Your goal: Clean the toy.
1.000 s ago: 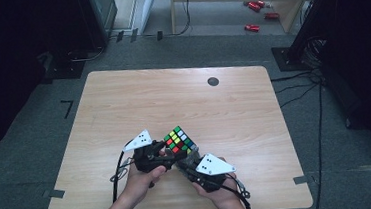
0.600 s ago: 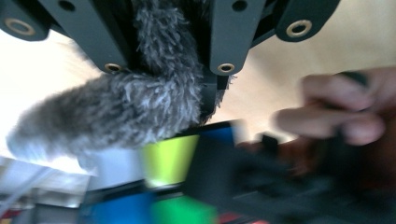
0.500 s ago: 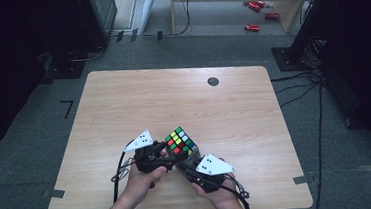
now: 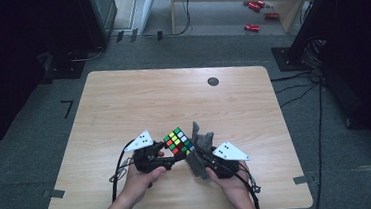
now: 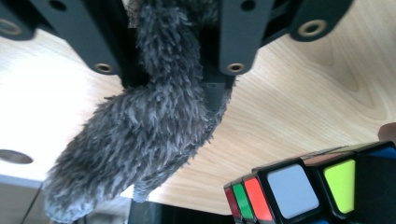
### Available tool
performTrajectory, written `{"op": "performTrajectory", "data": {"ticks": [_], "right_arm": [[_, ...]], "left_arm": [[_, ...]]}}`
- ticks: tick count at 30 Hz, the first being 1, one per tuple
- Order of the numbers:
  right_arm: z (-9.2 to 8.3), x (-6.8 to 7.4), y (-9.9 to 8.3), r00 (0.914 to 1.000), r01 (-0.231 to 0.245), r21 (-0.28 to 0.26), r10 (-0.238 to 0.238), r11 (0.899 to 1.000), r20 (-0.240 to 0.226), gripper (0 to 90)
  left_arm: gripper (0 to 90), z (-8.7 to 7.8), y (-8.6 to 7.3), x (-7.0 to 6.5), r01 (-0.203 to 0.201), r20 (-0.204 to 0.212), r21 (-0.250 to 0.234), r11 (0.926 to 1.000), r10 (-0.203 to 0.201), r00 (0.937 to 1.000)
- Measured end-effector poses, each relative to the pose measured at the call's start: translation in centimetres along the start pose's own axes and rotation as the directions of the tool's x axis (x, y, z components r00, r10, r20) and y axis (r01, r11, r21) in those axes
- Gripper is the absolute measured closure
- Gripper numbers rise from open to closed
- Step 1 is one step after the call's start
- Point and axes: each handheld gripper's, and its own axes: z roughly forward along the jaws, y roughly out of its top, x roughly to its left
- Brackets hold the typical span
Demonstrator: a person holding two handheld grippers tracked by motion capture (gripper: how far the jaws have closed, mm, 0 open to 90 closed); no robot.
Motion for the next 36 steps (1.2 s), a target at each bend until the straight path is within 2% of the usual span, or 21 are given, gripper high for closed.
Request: {"op": "performTrajectory", "data": {"ticks": [2, 3, 6, 12, 15, 18, 23, 25, 27, 28, 32, 36], "right_arm": [[-0.1, -0.1, 0.1, 0.9999, 0.004, -0.01, -0.004, 1.0, -0.016, 60.8], [-0.5, -0.1, 0.5, 0.9996, 0.021, -0.031, -0.021, 0.999, -0.016, 50.4], [-1.0, -0.2, 0.9, 0.9993, 0.037, -0.051, -0.037, 0.998, 0.002, 47.2], [-2.3, -0.1, 1.3, 0.9974, 0.067, -0.097, -0.064, 0.993, 0.034, 50.9], [-2.5, 0.3, 1.6, 0.9944, 0.097, -0.119, -0.091, 0.988, 0.054, 46.5], [-3.0, 0.4, 2.3, 0.9929, 0.09, -0.121, -0.08, 0.989, 0.088, 41.2], [-3.5, 0.0, 3.0, 0.9931, 0.083, -0.134, -0.071, 0.987, 0.094, 38.2], [-3.5, 0.2, 3.0, 0.9929, 0.091, -0.142, -0.079, 0.986, 0.089, 38.7], [-3.2, 0.6, 2.8, 0.9936, 0.102, -0.132, -0.094, 0.986, 0.062, 44.8], [-3.0, 1.0, 2.6, 0.9928, 0.115, -0.125, -0.11, 0.985, 0.048, 50.6], [-1.7, 2.0, 1.8, 0.9883, 0.152, -0.097, -0.152, 0.984, -0.001, 60.2], [-1.5, 2.1, 1.7, 0.9887, 0.15, -0.105, -0.15, 0.983, 0.008, 68.4]], "left_arm": [[35.2, 0.0, 0.0, 0.0, 0.0, -0.001, 0.0, 1.0, 0.0, 1.0], [35.2, 0.0, 0.0, 0.1, -0.001, -0.002, 0.003, 1.0, 0.001, 1.0], [35.3, -0.2, 0.0, 0.3, -0.006, -0.011, 0.008, 1.0, 0.006, 0.9999], [35.3, -0.4, 0.0, 0.4, -0.005, -0.02, 0.012, 0.9999, 0.005, 0.9998], [35.2, -0.6, 0.2, 0.6, 0.002, -0.029, 0.007, 1.0, -0.002, 0.9996], [35.3, -1.1, 0.5, 1.0, 0.013, -0.037, -0.002, 0.9999, -0.013, 0.9992], [35.2, -1.2, 0.6, 1.1, 0.019, -0.038, 0.0, 0.9998, -0.019, 0.9991], [35.2, -1.1, 0.6, 0.9, 0.019, -0.033, 0.002, 0.9998, -0.019, 0.9993], [35.2, -1.1, 0.7, 0.7, 0.019, -0.022, 0.003, 0.9998, -0.019, 0.9996], [35.2, -1.1, 0.7, 0.6, 0.029, -0.012, -0.001, 0.9996, -0.029, 0.9995], [35.3, -0.8, 0.8, 0.2, 0.023, 0.015, 0.01, 0.9997, -0.023, 0.9996], [35.3, -0.5, 0.6, 0.0, 0.006, 0.019, 0.035, 0.9994, -0.007, 0.9998]]}}
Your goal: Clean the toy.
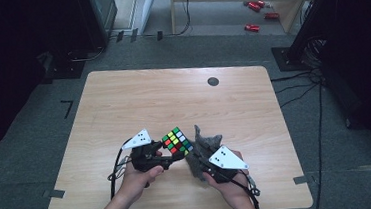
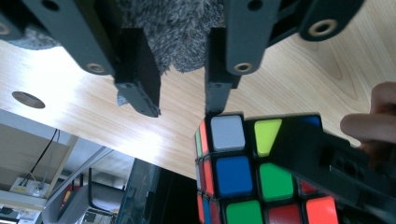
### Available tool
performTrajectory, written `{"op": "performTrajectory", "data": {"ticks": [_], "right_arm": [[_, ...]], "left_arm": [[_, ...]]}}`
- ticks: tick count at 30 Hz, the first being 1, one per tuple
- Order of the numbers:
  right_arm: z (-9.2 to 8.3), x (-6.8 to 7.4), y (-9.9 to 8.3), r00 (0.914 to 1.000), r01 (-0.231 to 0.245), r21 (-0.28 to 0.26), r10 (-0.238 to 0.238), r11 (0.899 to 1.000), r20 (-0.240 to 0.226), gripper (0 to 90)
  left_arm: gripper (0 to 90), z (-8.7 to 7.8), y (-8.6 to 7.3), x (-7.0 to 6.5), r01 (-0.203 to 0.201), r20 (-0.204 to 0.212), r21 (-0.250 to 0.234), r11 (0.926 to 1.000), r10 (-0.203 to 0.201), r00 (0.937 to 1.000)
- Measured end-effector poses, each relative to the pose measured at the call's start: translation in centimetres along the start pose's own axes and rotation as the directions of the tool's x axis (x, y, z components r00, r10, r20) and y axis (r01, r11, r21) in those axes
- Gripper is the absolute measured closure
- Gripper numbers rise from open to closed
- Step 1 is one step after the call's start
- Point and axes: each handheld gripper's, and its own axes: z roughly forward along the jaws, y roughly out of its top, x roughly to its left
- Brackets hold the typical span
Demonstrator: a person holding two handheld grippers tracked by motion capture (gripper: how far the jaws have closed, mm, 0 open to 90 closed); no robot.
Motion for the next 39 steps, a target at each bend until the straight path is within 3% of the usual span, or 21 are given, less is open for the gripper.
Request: {"op": "performTrajectory", "data": {"ticks": [9, 12, 13, 16, 19, 22, 25, 28, 32, 34, 35, 37, 39], "right_arm": [[-0.2, 0.1, -0.1, 0.9994, 0.02, 0.024, -0.019, 1.0, -0.029, 74.3], [-0.2, 0.2, -0.1, 0.9991, 0.027, 0.027, -0.026, 0.999, -0.034, 74.7], [-0.3, 0.2, -0.1, 0.999, 0.023, 0.021, -0.022, 1.0, -0.039, 74.8], [-0.6, 0.2, 0.0, 0.9987, 0.024, -0.006, -0.025, 1.0, -0.045, 74.3], [-0.6, 0.2, 0.0, 0.9978, 0.025, -0.022, -0.027, 0.999, -0.062, 65.4], [-0.7, 0.4, -0.2, 0.9964, 0.062, -0.017, -0.063, 0.998, -0.056, 56.0], [-1.4, 0.1, 0.1, 0.9978, 0.027, -0.068, -0.031, 0.997, -0.059, 60.6], [-1.6, -0.4, 0.7, 0.9986, -0.038, -0.072, 0.035, 0.997, -0.04, 64.4], [-1.1, 0.1, 0.6, 0.9974, -0.039, -0.052, 0.035, 0.998, -0.063, 64.0], [-0.9, 0.4, 0.6, 0.9964, -0.038, -0.042, 0.035, 0.998, -0.077, 64.7], [-0.9, 0.5, 0.6, 0.9957, -0.042, -0.036, 0.039, 0.998, -0.084, 64.4], [-0.6, 0.6, 0.4, 0.9955, -0.035, -0.013, 0.034, 0.999, -0.089, 65.6], [-0.4, 0.6, 0.2, 0.9949, -0.036, -0.007, 0.035, 0.999, -0.094, 68.1]], "left_arm": [[35.3, 0.3, -0.1, -0.2, -0.014, 0.003, 0.016, 0.9998, 0.014, 0.9999], [35.3, 0.3, -0.1, -0.3, -0.035, -0.024, 0.029, 0.999, 0.036, 0.9991], [35.3, 0.4, -0.2, -0.3, -0.044, -0.041, 0.038, 0.9983, 0.046, 0.9981], [35.3, 0.2, -0.2, -0.1, -0.031, -0.036, 0.025, 0.9992, 0.032, 0.9988], [35.2, 0.1, -0.1, 0.0, -0.028, -0.059, 0.022, 0.9994, 0.03, 0.9978], [35.2, 0.1, -0.1, 0.1, -0.033, -0.089, 0.038, 0.9987, 0.036, 0.9953], [35.2, 0.1, -0.2, 0.2, -0.047, -0.097, 0.048, 0.9978, 0.051, 0.9939], [35.2, 0.4, -0.3, 0.0, -0.059, -0.097, 0.062, 0.9963, 0.065, 0.9931], [35.3, 0.8, -0.5, -0.4, -0.082, -0.103, 0.087, 0.9928, 0.091, 0.9905], [35.3, 0.8, -0.5, -0.3, -0.072, -0.098, 0.078, 0.9944, 0.079, 0.9921], [35.3, 0.6, -0.4, -0.2, -0.054, -0.062, 0.06, 0.9968, 0.058, 0.9964], [35.3, 0.6, -0.2, -0.4, -0.063, -0.085, 0.054, 0.9965, 0.068, 0.9941], [35.3, 0.4, -0.1, -0.4, -0.061, -0.08, 0.052, 0.9968, 0.065, 0.9946]]}}
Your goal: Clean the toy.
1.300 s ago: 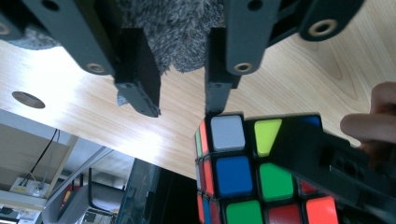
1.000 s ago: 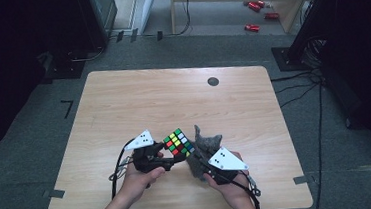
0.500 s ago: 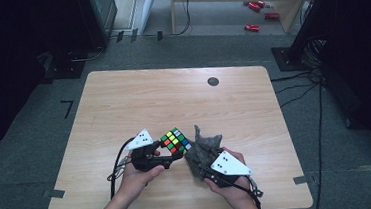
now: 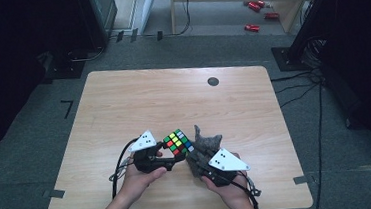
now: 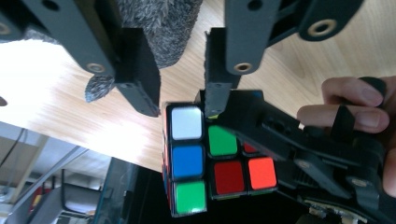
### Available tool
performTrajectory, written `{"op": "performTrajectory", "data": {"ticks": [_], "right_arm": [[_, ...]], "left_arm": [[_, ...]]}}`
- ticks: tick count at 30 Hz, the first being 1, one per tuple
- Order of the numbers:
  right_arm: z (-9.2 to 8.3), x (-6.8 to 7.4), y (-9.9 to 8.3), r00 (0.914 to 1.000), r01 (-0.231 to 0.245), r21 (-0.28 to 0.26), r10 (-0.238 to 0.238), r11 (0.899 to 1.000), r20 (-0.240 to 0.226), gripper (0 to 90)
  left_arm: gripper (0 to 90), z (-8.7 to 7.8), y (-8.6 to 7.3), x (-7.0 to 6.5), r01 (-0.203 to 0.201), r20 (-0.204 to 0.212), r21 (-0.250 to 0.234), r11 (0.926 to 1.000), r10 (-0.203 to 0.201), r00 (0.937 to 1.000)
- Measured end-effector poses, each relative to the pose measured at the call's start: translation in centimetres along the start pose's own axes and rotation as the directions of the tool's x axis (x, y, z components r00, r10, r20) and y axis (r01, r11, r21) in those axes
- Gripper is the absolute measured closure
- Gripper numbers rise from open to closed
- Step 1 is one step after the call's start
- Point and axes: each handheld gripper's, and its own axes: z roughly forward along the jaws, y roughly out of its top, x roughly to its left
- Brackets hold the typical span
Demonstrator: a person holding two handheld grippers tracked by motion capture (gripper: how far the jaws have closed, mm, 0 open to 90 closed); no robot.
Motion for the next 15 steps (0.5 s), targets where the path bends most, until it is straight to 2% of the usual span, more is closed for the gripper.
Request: {"op": "performTrajectory", "data": {"ticks": [1, 3, 7, 8, 10, 11, 13, 15], "right_arm": [[-0.01, -0.08, -0.02, 1.0, -0.001, 0.0, 0.001, 1.0, -0.006, 68.0], [-0.26, -0.14, 0.12, 0.9998, 0.001, -0.015, -0.001, 1.0, -0.02, 67.0], [-0.97, -0.48, 0.8, 0.999, -0.042, -0.057, 0.041, 0.997, -0.016, 74.0], [-0.94, -0.53, 0.86, 0.9986, -0.051, -0.049, 0.051, 0.997, -0.014, 75.0], [-0.64, -0.6, 0.71, 0.9978, -0.055, -0.029, 0.054, 0.998, -0.037, 76.2], [-0.54, -0.56, 0.58, 0.9973, -0.059, -0.021, 0.058, 0.998, -0.045, 77.2], [-0.35, -0.48, 0.4, 0.9979, -0.054, 0.0, 0.054, 0.999, -0.035, 79.0], [-0.29, -0.65, 0.28, 0.9972, -0.065, 0.005, 0.065, 0.998, -0.036, 80.6]], "left_arm": [[35.3, -0.05, -0.02, 0.06, 0.0, 0.001, -0.001, 1.0, 0.0, 1.0], [35.3, -0.09, -0.08, 0.11, -0.019, -0.03, 0.009, 0.9998, 0.019, 0.9994], [35.3, 0.0, -0.24, 0.14, -0.028, -0.025, 0.021, 0.9994, 0.029, 0.9993], [35.3, 0.05, -0.24, 0.0, -0.03, -0.018, 0.021, 0.9993, 0.03, 0.9994], [35.3, 0.1, -0.17, -0.17, -0.039, -0.028, 0.023, 0.999, 0.039, 0.9988], [35.3, 0.07, -0.16, -0.11, -0.029, -0.026, 0.02, 0.9994, 0.03, 0.9992], [35.3, -0.15, -0.07, 0.19, 0.009, 0.006, -0.002, 1.0, -0.009, 0.9999], [35.4, -0.17, 0.02, 0.12, 0.006, -0.002, -0.004, 1.0, -0.006, 1.0]]}}
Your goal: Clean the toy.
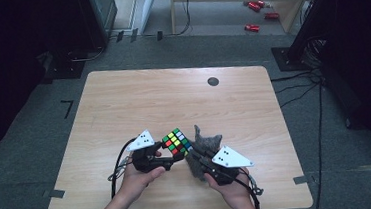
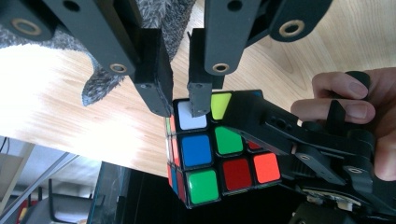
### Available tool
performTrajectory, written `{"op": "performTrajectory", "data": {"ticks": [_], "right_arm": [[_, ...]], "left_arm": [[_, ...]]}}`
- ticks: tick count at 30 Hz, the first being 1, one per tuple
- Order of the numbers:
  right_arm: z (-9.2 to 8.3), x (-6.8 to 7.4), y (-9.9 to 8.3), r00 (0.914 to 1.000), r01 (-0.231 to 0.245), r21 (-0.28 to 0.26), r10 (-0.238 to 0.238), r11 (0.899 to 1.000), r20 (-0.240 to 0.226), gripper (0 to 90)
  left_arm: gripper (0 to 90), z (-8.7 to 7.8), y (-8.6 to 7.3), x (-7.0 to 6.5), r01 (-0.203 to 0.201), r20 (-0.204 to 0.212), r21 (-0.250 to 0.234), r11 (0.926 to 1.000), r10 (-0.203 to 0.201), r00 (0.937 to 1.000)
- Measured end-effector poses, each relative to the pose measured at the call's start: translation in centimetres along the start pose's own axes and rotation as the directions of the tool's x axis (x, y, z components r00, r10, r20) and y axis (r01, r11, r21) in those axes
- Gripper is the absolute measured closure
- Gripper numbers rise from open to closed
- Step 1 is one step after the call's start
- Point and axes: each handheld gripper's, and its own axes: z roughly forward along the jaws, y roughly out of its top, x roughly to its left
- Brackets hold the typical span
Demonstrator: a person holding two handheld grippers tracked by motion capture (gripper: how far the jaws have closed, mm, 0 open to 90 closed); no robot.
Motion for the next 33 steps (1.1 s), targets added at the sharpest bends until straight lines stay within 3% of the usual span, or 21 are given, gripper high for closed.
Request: {"op": "performTrajectory", "data": {"ticks": [4, 9, 12, 15, 18, 20, 22, 24, 26, 29, 31, 33], "right_arm": [[0.0, -0.1, 0.0, 1.0, 0.0, -0.006, 0.0, 1.0, -0.007, 78.2], [0.2, 0.1, -0.1, 0.9996, 0.027, 0.016, -0.027, 1.0, -0.002, 55.9], [0.7, 0.6, -0.4, 0.9966, 0.079, 0.05, -0.08, 0.996, 0.02, 49.0], [0.8, 1.0, -0.5, 0.9923, 0.118, 0.033, -0.119, 0.992, 0.034, 51.2], [0.3, 0.9, -0.3, 0.9888, 0.145, -0.001, -0.145, 0.989, 0.036, 62.6], [-0.1, 0.3, -0.2, 0.9938, 0.101, -0.026, -0.099, 0.995, 0.05, 72.0], [-0.3, -0.2, 0.0, 0.9981, 0.054, -0.04, -0.053, 0.998, 0.031, 74.7], [-0.3, -0.2, -0.1, 0.9984, 0.053, -0.032, -0.052, 0.998, 0.02, 75.4], [0.0, 0.0, -0.4, 0.9983, 0.058, -0.011, -0.058, 0.998, 0.01, 75.3], [0.2, 0.0, -0.6, 0.9973, 0.066, 0.019, -0.067, 0.998, 0.03, 75.6], [0.0, -0.2, -0.4, 0.9986, 0.047, 0.002, -0.047, 0.999, 0.026, 74.5], [-0.4, -0.3, -0.1, 0.9993, 0.03, -0.027, -0.03, 0.999, 0.023, 74.4]], "left_arm": [[35.3, 0.2, -0.2, 0.0, -0.011, 0.002, 0.015, 0.9998, 0.011, 0.9999], [35.3, 0.1, -0.1, 0.1, -0.005, -0.021, 0.011, 0.9999, 0.005, 0.9998], [35.3, 0.0, -0.1, 0.4, 0.021, -0.02, 0.004, 0.9998, -0.021, 0.9996], [35.3, 0.0, -0.2, 0.3, 0.01, -0.022, 0.009, 0.9999, -0.01, 0.9997], [35.3, -0.1, -0.2, 0.4, -0.004, -0.02, 0.018, 0.9998, 0.005, 0.9998], [35.3, -0.1, -0.3, 0.4, -0.018, -0.008, 0.026, 0.9995, 0.018, 0.9998], [35.3, 0.0, -0.3, 0.3, -0.024, -0.002, 0.029, 0.9993, 0.024, 0.9997], [35.3, 0.1, -0.2, 0.2, -0.01, 0.017, 0.02, 0.9997, 0.01, 0.9998], [35.3, 0.0, -0.1, 0.2, -0.003, 0.009, 0.012, 0.9999, 0.003, 1.0], [35.3, -0.1, -0.2, 0.4, 0.001, 0.009, 0.015, 0.9999, -0.001, 1.0], [35.3, 0.0, -0.3, 0.3, -0.016, -0.01, 0.029, 0.9994, 0.017, 0.9998], [35.3, 0.1, -0.4, 0.2, -0.016, 0.015, 0.027, 0.9995, 0.015, 0.9998]]}}
